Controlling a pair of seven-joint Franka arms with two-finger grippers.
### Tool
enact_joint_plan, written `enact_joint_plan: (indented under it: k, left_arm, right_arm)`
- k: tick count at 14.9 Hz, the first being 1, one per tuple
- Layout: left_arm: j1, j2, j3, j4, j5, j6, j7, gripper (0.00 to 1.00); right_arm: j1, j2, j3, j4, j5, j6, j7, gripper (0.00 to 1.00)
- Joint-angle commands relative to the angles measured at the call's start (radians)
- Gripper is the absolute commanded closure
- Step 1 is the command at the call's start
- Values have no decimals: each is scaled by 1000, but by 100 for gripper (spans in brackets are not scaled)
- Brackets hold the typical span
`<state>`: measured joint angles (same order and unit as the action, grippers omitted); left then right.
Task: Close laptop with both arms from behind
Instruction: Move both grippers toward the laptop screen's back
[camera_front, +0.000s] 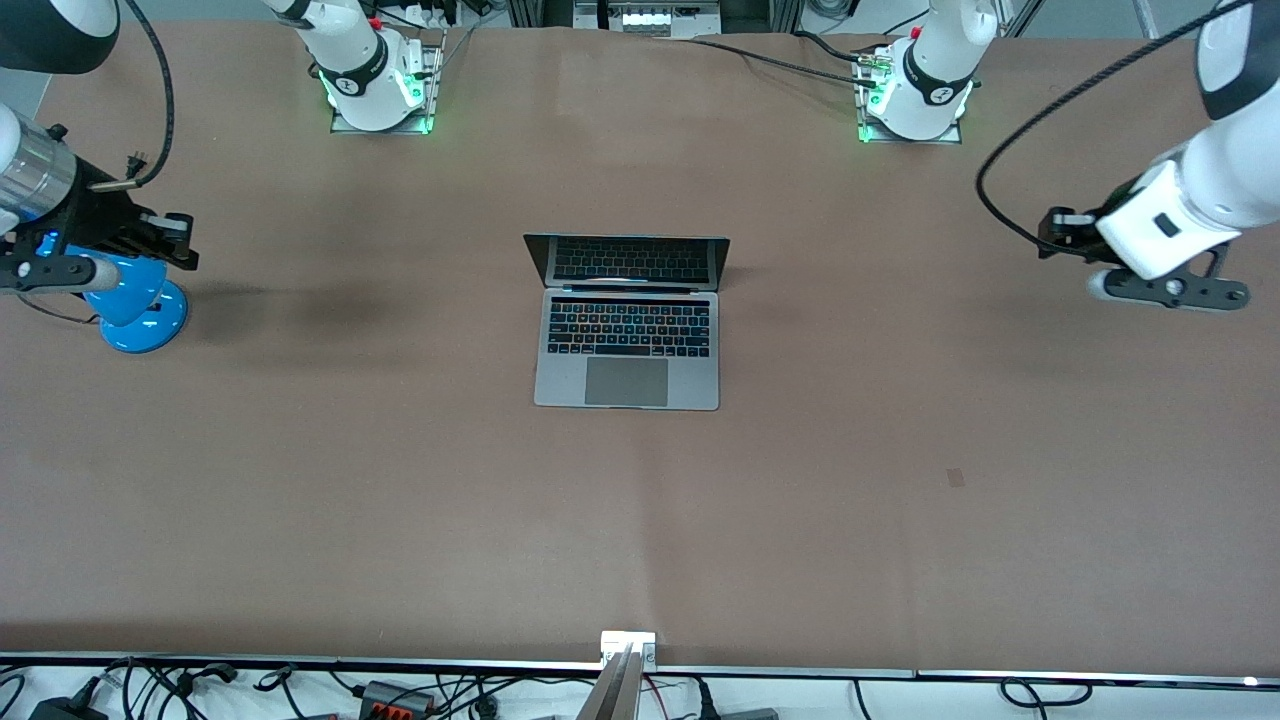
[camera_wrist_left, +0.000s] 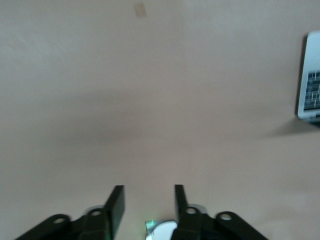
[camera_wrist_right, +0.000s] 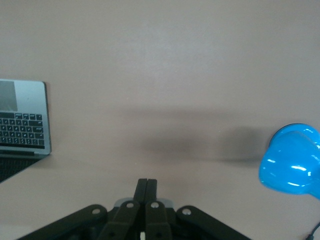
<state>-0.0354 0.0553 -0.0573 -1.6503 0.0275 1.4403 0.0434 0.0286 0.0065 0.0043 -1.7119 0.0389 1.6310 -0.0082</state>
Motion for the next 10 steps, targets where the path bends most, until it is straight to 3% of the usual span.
enact_joint_plan:
  k: [1, 6, 10]
  left_arm:
    - [-52, -2, -3, 20, 2, -90, -10, 93]
    - [-63, -2, -45, 0, -170, -184, -94, 95]
    - [-64, -11, -128, -52, -325, -170, -232, 99]
  right_arm:
    - [60, 6, 3, 8, 21, -42, 11, 100]
    - [180, 56, 5, -3, 26, -126, 11, 100]
    - [247, 76, 5, -44, 107, -131, 11, 100]
